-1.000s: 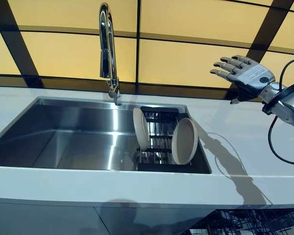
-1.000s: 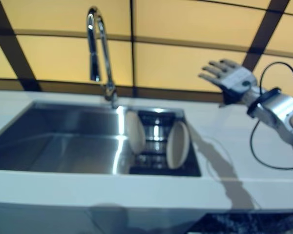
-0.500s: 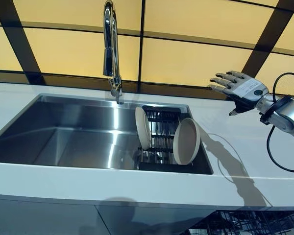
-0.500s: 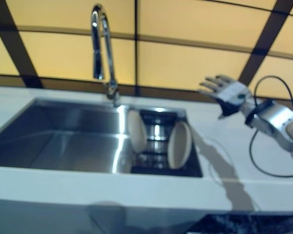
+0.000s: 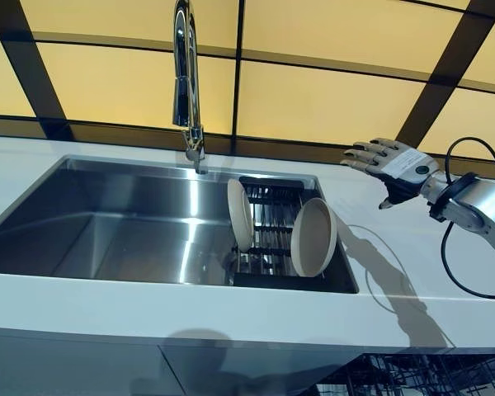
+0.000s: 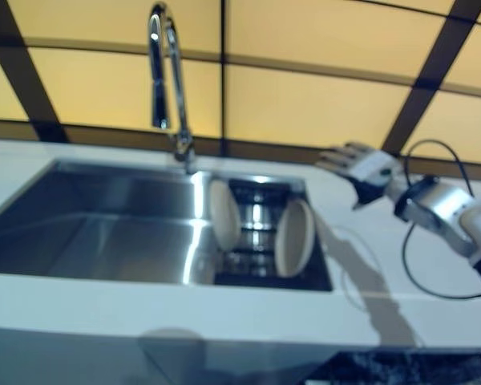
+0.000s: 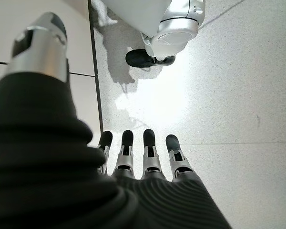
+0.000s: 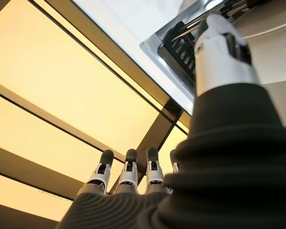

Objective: Take plates into dishwasher

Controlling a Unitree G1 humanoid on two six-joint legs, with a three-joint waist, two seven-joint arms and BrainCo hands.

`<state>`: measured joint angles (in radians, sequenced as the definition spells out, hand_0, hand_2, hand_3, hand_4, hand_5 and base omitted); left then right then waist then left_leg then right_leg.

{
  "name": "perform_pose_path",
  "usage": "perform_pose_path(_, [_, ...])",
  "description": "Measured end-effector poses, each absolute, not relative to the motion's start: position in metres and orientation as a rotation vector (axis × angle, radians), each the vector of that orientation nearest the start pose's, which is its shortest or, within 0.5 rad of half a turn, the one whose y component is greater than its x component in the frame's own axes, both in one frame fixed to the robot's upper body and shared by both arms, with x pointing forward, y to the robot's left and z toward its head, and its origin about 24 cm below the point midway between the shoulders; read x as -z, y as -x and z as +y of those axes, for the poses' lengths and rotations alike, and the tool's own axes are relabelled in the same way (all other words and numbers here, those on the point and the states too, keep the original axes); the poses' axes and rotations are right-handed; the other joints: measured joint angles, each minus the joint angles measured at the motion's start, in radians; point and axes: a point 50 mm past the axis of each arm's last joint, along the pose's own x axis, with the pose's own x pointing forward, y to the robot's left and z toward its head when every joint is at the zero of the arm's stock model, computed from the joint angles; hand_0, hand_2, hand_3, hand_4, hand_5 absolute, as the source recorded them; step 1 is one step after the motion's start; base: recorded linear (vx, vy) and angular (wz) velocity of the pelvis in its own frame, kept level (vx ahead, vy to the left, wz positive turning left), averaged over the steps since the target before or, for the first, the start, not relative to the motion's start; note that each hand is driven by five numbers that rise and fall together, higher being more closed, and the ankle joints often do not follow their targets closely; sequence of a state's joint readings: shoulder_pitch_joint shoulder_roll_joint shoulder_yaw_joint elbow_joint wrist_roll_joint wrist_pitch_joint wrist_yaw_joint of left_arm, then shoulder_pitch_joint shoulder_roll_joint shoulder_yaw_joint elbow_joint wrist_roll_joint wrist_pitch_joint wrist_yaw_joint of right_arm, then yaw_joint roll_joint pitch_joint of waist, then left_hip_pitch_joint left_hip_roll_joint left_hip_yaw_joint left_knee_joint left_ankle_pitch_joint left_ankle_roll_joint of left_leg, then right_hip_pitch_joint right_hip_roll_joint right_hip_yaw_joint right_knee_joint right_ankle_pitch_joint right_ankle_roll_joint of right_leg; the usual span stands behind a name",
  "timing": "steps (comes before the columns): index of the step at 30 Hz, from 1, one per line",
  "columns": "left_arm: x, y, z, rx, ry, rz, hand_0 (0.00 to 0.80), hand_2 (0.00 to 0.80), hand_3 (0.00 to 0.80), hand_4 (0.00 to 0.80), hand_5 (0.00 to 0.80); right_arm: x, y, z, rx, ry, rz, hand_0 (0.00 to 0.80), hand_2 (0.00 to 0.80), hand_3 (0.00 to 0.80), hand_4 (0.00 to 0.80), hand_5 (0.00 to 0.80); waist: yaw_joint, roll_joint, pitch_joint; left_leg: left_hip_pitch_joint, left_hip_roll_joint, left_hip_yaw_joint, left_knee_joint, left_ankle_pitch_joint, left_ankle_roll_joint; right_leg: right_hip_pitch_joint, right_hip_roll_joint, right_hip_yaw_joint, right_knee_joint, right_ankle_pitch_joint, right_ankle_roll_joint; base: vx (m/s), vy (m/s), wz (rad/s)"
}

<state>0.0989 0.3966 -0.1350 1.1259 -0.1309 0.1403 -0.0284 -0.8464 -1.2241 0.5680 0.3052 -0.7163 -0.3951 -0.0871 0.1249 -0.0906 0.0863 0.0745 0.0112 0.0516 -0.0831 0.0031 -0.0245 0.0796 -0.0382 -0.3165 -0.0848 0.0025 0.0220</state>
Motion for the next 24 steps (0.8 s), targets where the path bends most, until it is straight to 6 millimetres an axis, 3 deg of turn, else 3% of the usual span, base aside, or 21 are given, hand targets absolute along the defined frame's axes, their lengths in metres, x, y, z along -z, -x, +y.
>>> perform_pose_path(24, [0.148,-0.053,0.292,-0.197,-0.282,1.36,0.0,0.0,0.0,0.0,0.0,-0.224,-0.326,-0.232,-0.392,2.063,-0.597,0.0,0.0,0.0,0.0,0.0,0.03,-0.012,0.015,-0.015,-0.002,-0.022,0.0,0.001,0.0,0.002,-0.001,-0.022,0.0,-0.007,0.009,0.001,-0.002,0.02])
